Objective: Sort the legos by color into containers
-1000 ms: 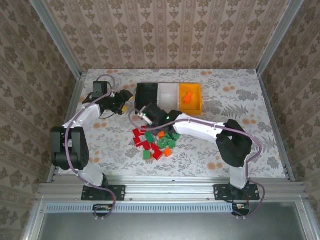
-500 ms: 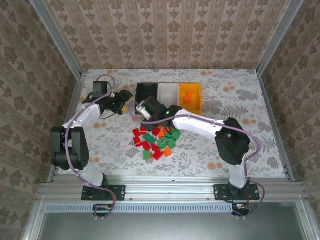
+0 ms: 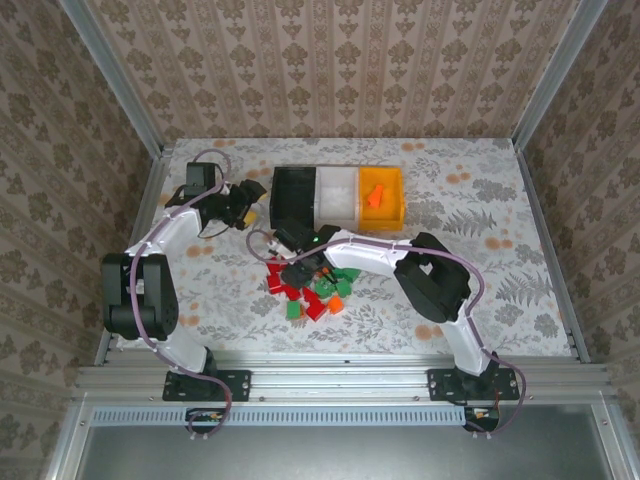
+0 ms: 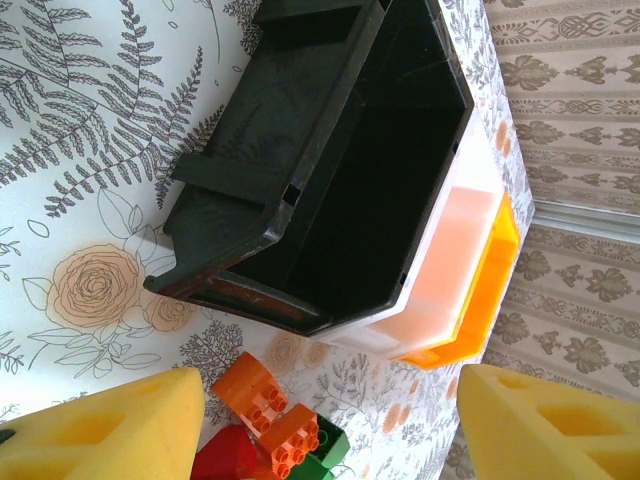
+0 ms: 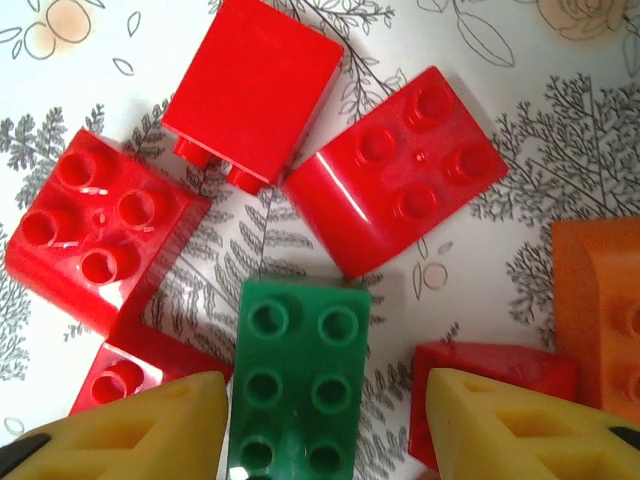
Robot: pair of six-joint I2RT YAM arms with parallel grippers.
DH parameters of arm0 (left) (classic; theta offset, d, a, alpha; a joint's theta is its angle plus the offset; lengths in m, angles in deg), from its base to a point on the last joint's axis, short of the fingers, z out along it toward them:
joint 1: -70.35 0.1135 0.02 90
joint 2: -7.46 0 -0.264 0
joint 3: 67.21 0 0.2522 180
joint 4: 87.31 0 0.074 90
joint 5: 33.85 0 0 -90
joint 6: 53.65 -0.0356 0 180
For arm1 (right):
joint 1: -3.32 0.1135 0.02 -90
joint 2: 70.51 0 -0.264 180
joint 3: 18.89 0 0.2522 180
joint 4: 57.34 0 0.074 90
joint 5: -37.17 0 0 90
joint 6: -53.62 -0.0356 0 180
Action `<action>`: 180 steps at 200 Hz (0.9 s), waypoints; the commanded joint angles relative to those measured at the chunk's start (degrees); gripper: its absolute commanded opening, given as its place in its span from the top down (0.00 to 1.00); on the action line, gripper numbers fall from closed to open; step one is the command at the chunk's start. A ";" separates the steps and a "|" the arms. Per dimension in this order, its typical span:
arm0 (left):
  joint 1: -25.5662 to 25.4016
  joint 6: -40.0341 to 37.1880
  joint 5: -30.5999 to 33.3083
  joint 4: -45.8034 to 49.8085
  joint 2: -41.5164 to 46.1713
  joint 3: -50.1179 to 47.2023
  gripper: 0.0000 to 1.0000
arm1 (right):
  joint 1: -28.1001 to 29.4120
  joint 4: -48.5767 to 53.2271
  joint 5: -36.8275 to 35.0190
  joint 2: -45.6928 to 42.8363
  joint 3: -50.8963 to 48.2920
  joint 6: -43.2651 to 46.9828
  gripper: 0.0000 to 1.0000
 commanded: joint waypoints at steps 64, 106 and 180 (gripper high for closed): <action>-0.11 -0.21 -1.33 -0.36 0.33 0.07 0.31 | -0.65 -0.69 -0.50 2.99 0.72 -2.15 0.51; -0.15 -0.20 -1.33 -0.44 0.27 0.00 0.31 | -1.08 -0.72 1.17 3.64 1.69 -3.51 0.55; -0.07 -0.26 -1.25 -0.35 0.27 0.05 0.31 | -0.43 -2.97 -0.73 -0.36 -1.78 -4.21 0.68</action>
